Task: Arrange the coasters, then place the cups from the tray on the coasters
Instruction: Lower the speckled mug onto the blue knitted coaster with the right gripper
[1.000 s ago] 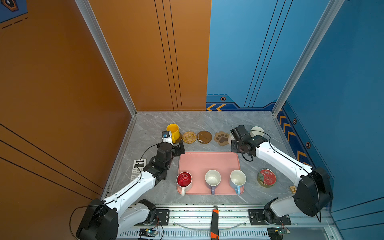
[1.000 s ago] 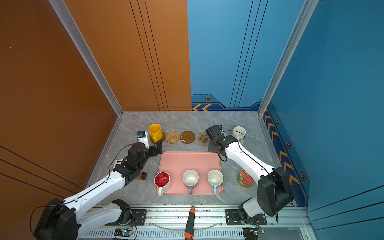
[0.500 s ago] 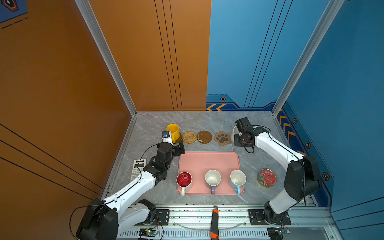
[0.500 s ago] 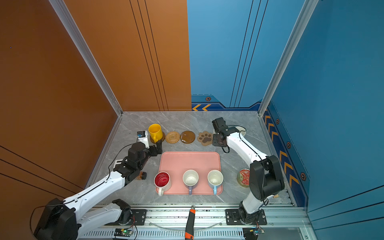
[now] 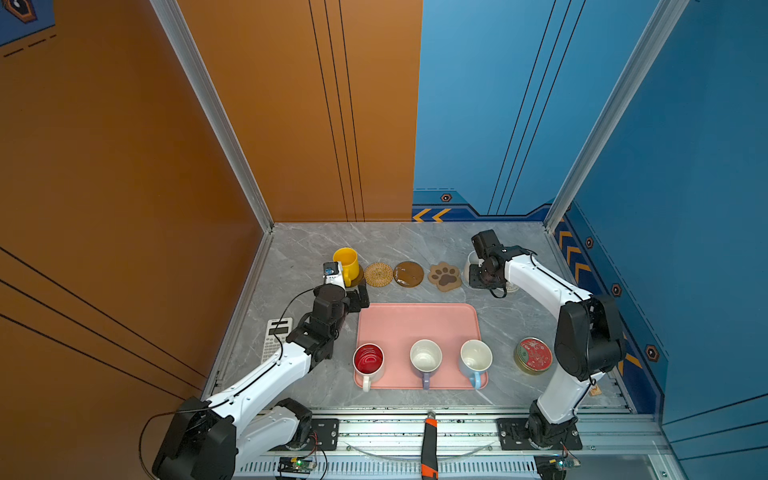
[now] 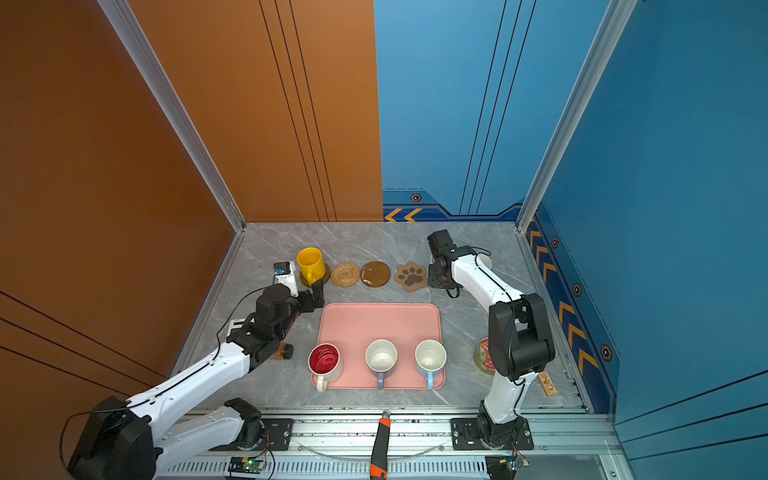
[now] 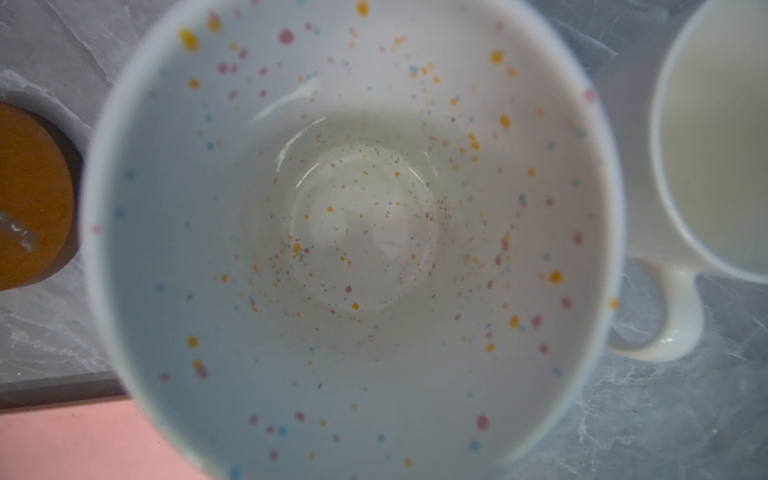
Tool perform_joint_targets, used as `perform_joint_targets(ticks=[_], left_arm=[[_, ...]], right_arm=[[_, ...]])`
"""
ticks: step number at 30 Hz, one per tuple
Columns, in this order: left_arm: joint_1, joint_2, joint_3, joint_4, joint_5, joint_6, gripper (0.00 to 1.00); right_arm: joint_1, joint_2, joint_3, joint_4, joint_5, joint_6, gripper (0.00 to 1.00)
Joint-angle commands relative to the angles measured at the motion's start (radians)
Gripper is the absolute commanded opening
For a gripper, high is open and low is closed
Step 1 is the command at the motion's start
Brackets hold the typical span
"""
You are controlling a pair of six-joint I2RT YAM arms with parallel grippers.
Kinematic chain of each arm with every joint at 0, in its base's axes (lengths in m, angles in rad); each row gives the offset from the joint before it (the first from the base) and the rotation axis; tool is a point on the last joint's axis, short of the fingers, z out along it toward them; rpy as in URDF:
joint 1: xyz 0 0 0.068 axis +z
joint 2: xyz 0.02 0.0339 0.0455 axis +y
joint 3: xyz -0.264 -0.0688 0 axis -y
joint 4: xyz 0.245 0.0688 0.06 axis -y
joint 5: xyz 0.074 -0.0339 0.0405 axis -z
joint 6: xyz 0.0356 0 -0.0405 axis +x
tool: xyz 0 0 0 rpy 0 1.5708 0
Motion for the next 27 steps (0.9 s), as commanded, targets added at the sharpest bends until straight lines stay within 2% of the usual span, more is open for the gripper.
perform_joint_targets(ticks=[1, 27], left_arm=[[0.01, -0.003, -0.002, -0.01, 0.003, -0.007, 0.98], [0.016, -0.003, 0.0, -0.019, -0.001, -0.001, 0.98]], right_arm=[[-0.009, 0.007, 0.054, 0.028, 0.018, -0.024, 0.0], [-0.021, 0.112, 0.113, 0.029, 0.059, -0.038, 0.0]])
